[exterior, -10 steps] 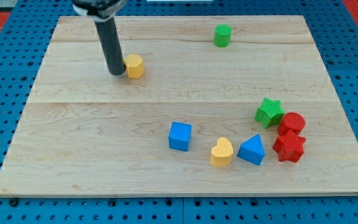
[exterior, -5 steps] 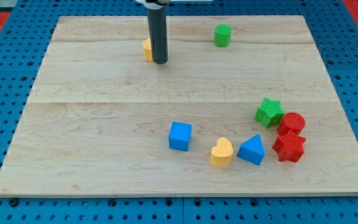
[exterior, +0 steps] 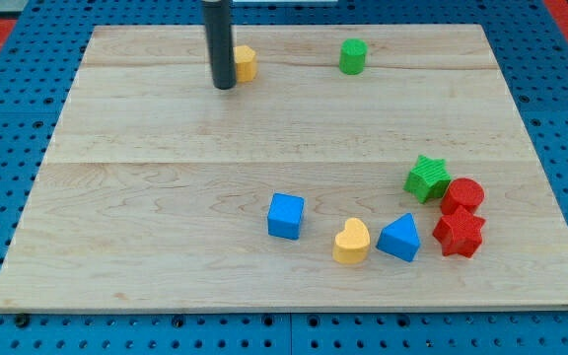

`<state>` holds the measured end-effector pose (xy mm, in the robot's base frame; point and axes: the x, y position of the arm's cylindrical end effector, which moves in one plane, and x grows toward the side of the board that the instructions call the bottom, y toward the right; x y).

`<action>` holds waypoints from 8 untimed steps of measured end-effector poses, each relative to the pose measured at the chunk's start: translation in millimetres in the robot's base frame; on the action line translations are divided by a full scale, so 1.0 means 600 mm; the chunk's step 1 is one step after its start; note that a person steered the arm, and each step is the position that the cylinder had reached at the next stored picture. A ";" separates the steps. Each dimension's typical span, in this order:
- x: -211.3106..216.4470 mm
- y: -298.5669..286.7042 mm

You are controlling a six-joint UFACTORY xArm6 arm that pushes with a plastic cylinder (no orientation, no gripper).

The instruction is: Place the hexagon parallel to the green circle

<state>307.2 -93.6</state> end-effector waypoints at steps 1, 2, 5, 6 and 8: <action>-0.001 0.027; -0.028 0.074; -0.061 -0.048; -0.075 -0.016; -0.128 -0.007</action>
